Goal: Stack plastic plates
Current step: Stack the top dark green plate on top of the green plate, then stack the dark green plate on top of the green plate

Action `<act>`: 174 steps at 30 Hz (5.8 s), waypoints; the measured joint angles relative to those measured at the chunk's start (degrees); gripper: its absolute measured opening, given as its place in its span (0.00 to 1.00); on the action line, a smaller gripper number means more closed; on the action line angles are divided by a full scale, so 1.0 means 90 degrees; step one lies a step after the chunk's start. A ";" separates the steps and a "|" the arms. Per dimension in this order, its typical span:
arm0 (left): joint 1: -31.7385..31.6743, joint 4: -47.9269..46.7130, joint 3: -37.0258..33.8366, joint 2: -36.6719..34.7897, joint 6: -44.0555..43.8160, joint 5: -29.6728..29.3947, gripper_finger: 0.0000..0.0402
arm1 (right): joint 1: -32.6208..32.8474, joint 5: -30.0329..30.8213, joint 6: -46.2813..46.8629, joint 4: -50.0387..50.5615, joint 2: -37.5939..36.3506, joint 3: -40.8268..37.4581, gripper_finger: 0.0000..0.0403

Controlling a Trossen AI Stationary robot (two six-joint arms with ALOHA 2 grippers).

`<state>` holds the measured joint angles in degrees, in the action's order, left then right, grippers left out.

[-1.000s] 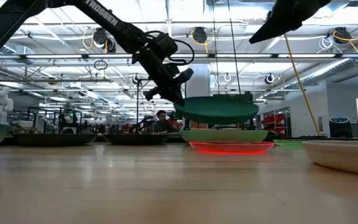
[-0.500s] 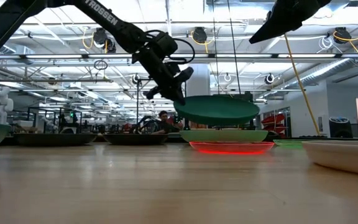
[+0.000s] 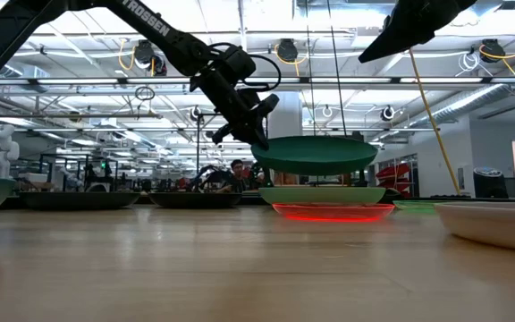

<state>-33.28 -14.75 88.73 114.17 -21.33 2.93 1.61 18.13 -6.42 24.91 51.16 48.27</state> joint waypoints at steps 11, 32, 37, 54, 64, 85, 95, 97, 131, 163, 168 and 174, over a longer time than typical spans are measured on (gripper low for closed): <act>-0.0015 0.0023 0.0000 -0.0002 0.0023 -0.0156 0.07 | 0.0000 0.0000 0.0000 0.0000 0.0000 0.0000 0.11; -0.0015 0.0173 -0.0002 -0.0007 0.0125 0.0003 0.07 | -0.0002 0.0000 0.0000 0.0002 0.0000 0.0002 0.11; -0.0015 0.0186 -0.0002 -0.0007 -0.0048 -0.0004 0.05 | -0.0002 0.0000 0.0000 0.0004 0.0001 0.0002 0.11; -0.0010 0.0158 -0.0002 -0.0010 -0.0120 0.0013 0.31 | -0.0002 0.0000 0.0000 0.0022 0.0002 0.0005 0.11; 0.0182 -0.0012 -0.0003 -0.0186 0.0882 0.0031 0.31 | -0.0002 0.0000 0.0000 0.0020 0.0002 0.0005 0.11; 0.2338 -0.5017 -0.0002 -0.2335 0.3878 0.0139 0.31 | -0.0131 0.0168 0.0136 -0.0531 0.0200 0.0010 0.11; 0.3471 -0.6121 -0.0007 -0.2586 0.3530 0.0353 0.31 | -0.0187 0.0169 0.0136 -0.0764 0.0262 0.0010 0.11; 0.3668 -0.6176 -0.0023 -0.2614 0.3467 0.0352 0.31 | -0.0187 0.0170 0.0136 -0.0767 0.0262 0.0010 0.11; 0.6125 -0.4839 -0.3980 -0.3850 0.0108 -0.0325 0.31 | -0.0187 0.0170 0.0141 -0.0836 0.0260 0.0005 0.11; 0.7016 -0.3749 -0.4541 -0.3852 -0.0299 -0.0825 0.55 | -0.0185 0.0168 0.0308 -0.0833 0.0260 0.0005 0.11; 0.6964 -0.3226 -0.4834 -0.3852 -0.0174 -0.0700 0.56 | -0.0186 0.0168 0.0308 -0.0831 0.0260 0.0005 0.11; 0.6843 -0.2580 -0.5202 -0.3854 0.0008 -0.0485 0.56 | -0.0185 0.0165 0.0308 -0.0828 0.0260 0.0005 0.11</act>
<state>28.31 -37.97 41.91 79.48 -21.26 -1.43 -0.06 19.62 -3.64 17.45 53.49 48.31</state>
